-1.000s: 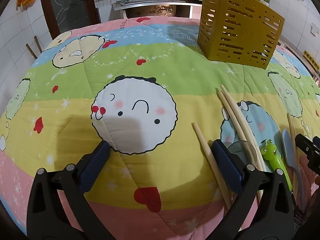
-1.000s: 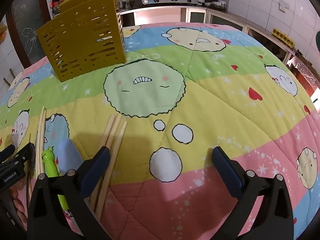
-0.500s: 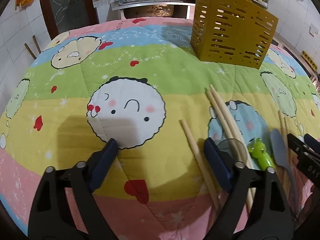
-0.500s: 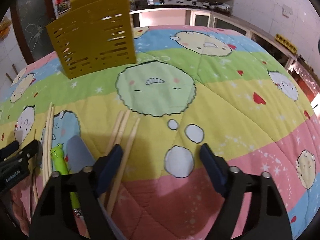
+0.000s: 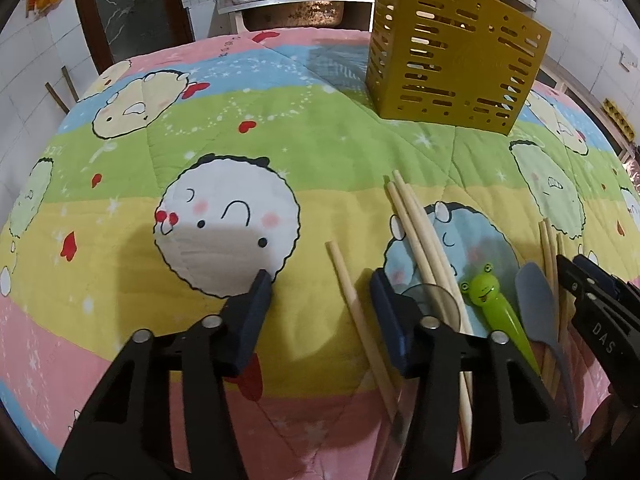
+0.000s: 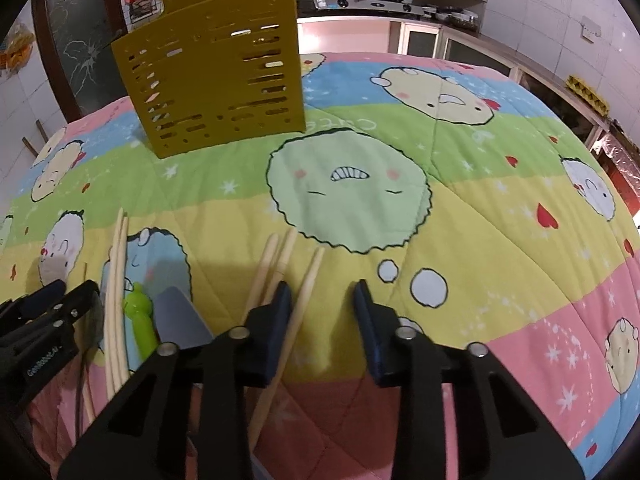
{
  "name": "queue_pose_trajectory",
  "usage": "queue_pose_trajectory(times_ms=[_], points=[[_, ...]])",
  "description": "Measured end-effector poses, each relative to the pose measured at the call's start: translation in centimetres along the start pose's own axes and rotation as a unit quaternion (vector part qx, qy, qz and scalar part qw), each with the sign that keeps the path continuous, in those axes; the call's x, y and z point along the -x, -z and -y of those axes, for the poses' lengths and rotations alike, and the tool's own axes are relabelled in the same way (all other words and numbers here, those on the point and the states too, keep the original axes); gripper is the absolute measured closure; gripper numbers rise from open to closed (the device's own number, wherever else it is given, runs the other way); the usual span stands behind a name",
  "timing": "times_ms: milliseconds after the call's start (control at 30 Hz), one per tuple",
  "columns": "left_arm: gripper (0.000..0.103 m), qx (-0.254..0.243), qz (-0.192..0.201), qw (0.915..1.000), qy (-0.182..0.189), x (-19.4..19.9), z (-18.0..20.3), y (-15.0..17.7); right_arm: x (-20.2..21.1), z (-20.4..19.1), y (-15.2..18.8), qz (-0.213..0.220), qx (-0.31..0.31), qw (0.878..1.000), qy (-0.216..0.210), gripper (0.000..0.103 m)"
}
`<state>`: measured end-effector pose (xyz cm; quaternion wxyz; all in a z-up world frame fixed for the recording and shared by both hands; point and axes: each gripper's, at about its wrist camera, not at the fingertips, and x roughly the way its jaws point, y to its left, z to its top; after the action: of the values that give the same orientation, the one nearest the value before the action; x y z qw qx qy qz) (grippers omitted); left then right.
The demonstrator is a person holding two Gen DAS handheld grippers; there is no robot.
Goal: Organize utensils
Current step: 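Close the left tool on one chopstick while the right tool closes on another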
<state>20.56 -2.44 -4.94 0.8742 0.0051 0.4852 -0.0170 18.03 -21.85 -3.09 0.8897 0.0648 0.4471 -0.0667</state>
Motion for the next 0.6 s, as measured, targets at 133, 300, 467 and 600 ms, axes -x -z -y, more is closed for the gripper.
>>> queue_pose_trajectory(times_ms=[133, 300, 467, 600], points=[[0.068, 0.001, -0.005, 1.0, 0.002, -0.4, 0.2, -0.6, -0.7, -0.3, -0.7, -0.005, 0.007, 1.0, -0.007, 0.083], [0.09, 0.003, -0.006, 0.9999, 0.014, -0.6, 0.3, -1.3, -0.7, 0.1, -1.0, 0.001, 0.001, 1.0, -0.025, 0.09], [0.094, 0.001, 0.002, 0.9997, 0.024, -0.7, 0.2, -1.5, -0.3, 0.9, -0.8, 0.014, -0.019, 0.998, -0.051, 0.091], [0.094, 0.008, 0.015, 0.9994, 0.03, -0.2, 0.0, -1.5, 0.7, 1.4, -0.9, 0.031, -0.028, 0.997, -0.061, 0.091]])
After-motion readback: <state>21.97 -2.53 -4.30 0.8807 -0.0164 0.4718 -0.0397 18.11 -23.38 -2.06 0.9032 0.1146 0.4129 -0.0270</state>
